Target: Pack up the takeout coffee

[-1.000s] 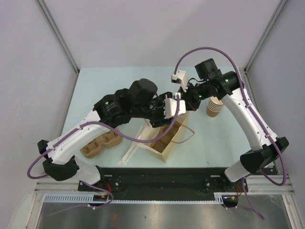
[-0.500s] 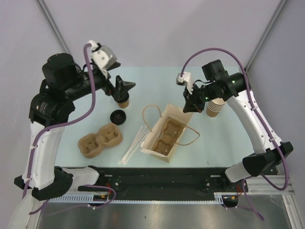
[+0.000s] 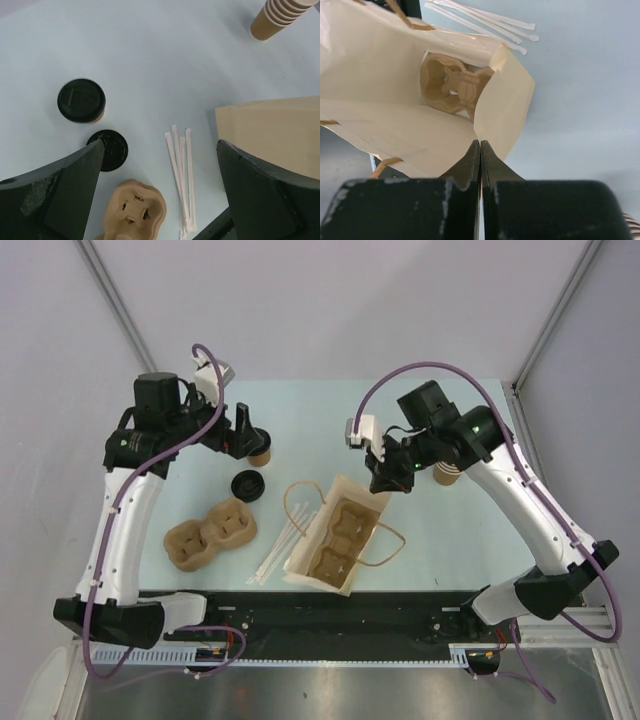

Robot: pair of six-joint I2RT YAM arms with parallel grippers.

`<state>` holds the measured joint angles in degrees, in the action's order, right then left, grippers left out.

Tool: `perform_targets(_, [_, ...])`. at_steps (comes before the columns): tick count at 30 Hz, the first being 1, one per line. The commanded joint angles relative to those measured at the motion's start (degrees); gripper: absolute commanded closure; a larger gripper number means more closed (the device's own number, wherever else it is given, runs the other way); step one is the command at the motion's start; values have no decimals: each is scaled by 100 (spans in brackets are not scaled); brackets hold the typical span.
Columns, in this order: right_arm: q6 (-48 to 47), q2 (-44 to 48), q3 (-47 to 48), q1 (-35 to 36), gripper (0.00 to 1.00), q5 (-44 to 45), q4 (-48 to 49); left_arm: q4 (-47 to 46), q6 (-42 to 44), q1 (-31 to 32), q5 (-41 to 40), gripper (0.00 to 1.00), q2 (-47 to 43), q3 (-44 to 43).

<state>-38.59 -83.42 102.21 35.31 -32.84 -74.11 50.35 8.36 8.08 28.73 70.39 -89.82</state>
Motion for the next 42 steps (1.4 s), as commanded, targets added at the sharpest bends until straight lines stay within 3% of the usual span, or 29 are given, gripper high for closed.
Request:
perform_targets(1, [-61,361,36,450,100,769,133,-455,-255,-148,-32,0,201,149])
perform_targets(8, [-184,221,-53,416,100,947,187,-911,-800,-289,-254,0,827,78])
perform_targets(13, [-929,-7,123,266,100,981,1,-975,-994,-307,-254,1,1336,-95])
perform_targets(21, [-1098,-693,580,-244,100,472,-210,-282,-318,-307,-1008,0,2285,-1036])
perform_targets(26, [-757,-930,861,-349,100,463,-148,27,33,-465,-957,0,2935,-1336])
perform_targets(32, [-404,-1054,862,-323,91,542,-122,187,324,-509,-1238,0,3455,-1530])
perform_targets(42, [-88,-1045,888,-270,56,638,10,28,438,-526,-975,0,3912,-1521])
